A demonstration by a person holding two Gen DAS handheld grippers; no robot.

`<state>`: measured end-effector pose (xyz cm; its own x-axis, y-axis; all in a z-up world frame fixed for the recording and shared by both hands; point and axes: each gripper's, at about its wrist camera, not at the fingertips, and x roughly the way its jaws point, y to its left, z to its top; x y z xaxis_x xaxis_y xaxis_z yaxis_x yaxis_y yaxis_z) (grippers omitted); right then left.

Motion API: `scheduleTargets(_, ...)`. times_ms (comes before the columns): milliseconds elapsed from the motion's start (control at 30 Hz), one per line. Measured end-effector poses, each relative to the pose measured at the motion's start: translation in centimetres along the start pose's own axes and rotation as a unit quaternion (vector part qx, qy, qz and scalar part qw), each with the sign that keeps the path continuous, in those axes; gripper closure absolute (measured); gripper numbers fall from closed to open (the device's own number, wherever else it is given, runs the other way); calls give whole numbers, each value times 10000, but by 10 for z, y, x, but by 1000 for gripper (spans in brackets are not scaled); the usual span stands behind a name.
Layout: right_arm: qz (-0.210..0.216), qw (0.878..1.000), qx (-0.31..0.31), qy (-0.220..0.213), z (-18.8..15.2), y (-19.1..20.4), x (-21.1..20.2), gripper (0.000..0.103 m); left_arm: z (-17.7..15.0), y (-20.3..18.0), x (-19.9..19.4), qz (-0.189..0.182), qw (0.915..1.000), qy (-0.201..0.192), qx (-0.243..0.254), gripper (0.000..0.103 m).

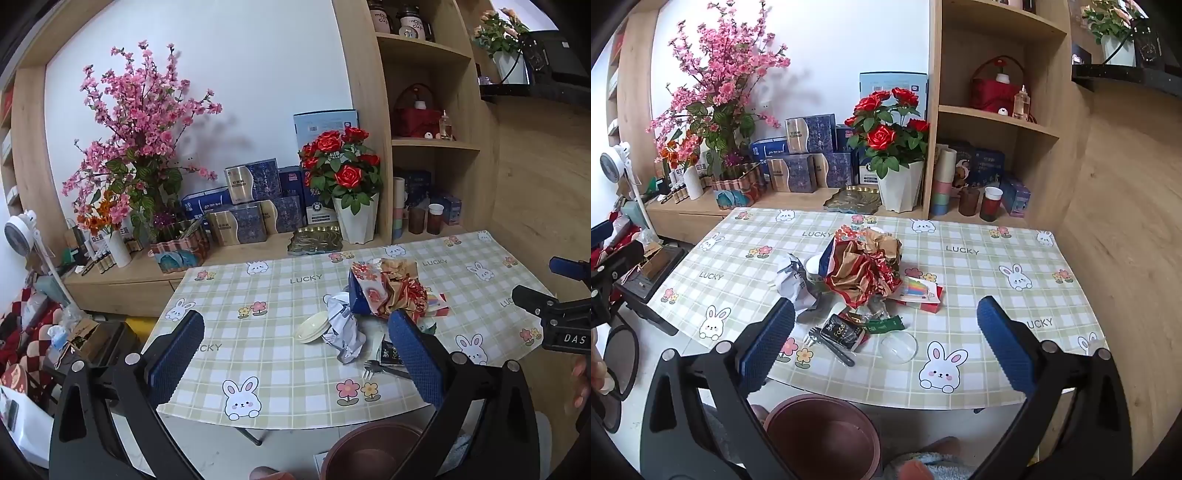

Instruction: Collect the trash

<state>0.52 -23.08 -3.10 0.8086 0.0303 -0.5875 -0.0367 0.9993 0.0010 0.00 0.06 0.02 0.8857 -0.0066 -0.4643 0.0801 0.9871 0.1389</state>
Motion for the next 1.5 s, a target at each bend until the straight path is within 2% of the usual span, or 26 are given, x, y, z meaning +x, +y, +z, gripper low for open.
scheduleTargets(433,-34,10000,-89,-29,7,3,-2,6,5,11,-1,56,10000,50,43,5)
scheduleTargets(1500,-69,9997,-246,-39,4,8,-1,6,-3,9,-2,118,9999,99,74,5)
